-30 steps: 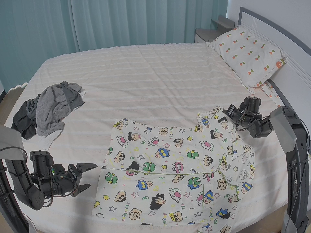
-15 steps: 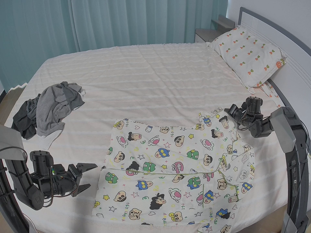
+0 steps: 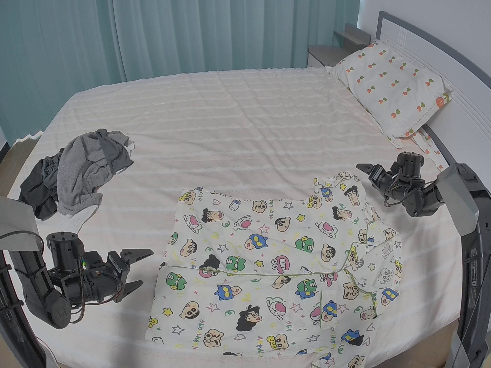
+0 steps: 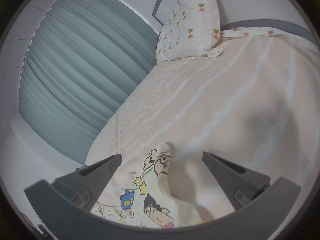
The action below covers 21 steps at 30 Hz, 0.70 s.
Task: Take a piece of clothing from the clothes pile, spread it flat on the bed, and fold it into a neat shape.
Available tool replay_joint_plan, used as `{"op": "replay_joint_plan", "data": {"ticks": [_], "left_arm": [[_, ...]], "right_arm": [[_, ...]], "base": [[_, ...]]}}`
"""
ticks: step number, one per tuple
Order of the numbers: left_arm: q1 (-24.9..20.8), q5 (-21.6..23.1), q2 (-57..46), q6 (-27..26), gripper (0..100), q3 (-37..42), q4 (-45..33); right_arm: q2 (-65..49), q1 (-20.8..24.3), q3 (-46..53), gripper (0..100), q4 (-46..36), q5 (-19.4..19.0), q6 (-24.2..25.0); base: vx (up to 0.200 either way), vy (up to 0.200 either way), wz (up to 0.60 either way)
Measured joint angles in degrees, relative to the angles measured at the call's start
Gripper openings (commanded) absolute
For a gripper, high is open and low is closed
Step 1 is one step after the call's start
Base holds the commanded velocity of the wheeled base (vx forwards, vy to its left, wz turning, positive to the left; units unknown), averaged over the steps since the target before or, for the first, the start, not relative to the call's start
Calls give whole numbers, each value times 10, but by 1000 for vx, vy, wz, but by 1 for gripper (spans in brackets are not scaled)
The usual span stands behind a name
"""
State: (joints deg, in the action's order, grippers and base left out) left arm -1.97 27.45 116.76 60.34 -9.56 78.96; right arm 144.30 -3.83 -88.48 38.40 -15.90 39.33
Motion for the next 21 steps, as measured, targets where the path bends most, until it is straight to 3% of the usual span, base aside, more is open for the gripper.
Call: {"op": "replay_joint_plan", "data": {"ticks": [5,14,21], "left_arm": [[-20,-18,0,-13,100,-53,-18],[-61,-66,4,-58,100,-210,-203],[-87,-98,24,-126,100,-316,-313]], "right_arm": [[-62,-12,123,100,52,-15,0],[-175,-29,375,100,229,-68,1],[-237,-44,575,100,382,-112,3]], "base": [[0,0,0],[0,0,0],[0,0,0]]}}
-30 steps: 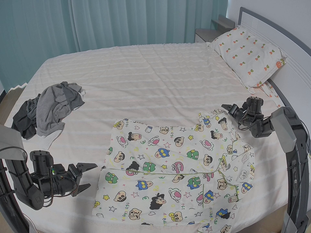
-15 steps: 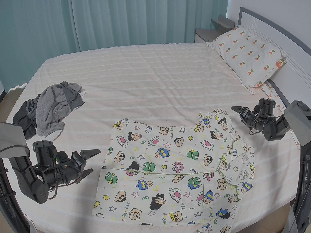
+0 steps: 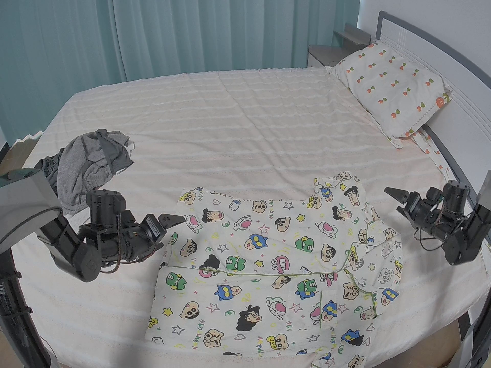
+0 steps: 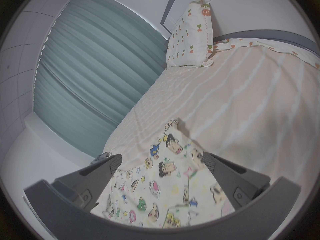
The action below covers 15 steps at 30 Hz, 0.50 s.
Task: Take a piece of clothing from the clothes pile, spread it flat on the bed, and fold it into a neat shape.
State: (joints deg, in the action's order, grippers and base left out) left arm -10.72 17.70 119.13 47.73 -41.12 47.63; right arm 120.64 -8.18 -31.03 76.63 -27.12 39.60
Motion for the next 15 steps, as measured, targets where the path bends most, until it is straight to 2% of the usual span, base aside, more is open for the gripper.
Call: {"op": "replay_joint_plan", "data": {"ticks": [6,9,15], "left_arm": [[-27,-47,39,-67,100,-98,-91],[-35,-76,62,-88,100,-128,-105],[-39,-83,84,-94,100,-145,-109]], "right_arm": [[-47,-14,142,100,111,-48,3],[-64,-19,173,100,122,-63,4],[-80,-23,193,100,123,-67,4]], "base": [[0,0,0],[0,0,0],[0,0,0]]}}
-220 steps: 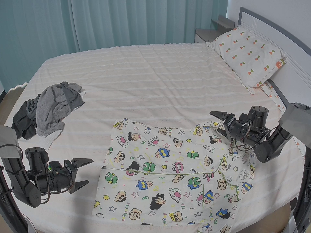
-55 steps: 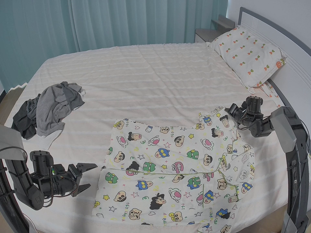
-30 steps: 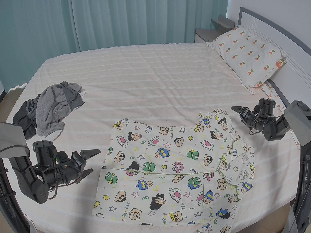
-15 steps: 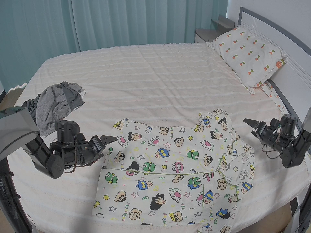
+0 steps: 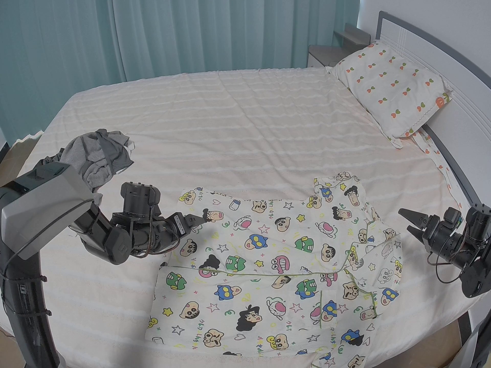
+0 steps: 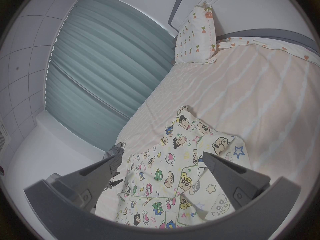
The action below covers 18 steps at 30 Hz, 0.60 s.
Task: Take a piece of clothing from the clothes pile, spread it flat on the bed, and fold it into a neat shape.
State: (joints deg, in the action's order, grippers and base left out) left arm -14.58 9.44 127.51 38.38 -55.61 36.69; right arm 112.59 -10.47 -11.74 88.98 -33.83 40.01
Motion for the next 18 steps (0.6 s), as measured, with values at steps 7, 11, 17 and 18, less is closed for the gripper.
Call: {"op": "replay_joint_plan", "data": {"ticks": [7,11,17,18], "left_arm": [[0,-1,7,0,100,9,1],[6,0,7,0,100,13,1],[14,0,10,0,100,18,1],[15,2,10,1,100,20,2]], "right_arm": [[-3,0,6,100,0,-1,0],[-3,1,8,100,0,-1,0],[-3,3,9,100,0,-1,0],[-3,3,9,100,0,-1,0]], "base": [[0,0,0],[0,0,0],[0,0,0],[0,0,0]]}}
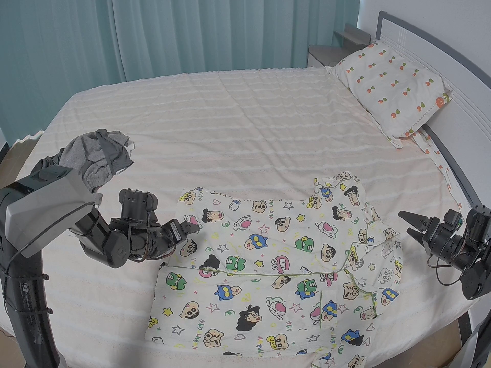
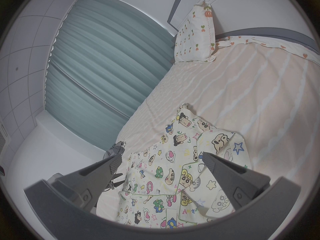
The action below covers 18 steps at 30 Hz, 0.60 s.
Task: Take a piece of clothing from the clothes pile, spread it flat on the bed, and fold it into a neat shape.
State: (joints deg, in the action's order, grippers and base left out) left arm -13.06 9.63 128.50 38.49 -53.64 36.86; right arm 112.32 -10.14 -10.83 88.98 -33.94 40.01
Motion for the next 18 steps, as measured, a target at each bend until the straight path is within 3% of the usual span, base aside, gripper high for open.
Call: {"op": "replay_joint_plan", "data": {"ticks": [13,14,18], "left_arm": [[3,6,10,6,100,7,8],[3,6,11,7,0,7,8],[1,7,12,18,0,7,9]], "right_arm": [[3,1,0,100,0,0,-1],[3,1,0,100,0,0,-1],[4,1,0,100,0,0,-1]], "base": [[0,0,0],[0,0,0],[0,0,0]]}}
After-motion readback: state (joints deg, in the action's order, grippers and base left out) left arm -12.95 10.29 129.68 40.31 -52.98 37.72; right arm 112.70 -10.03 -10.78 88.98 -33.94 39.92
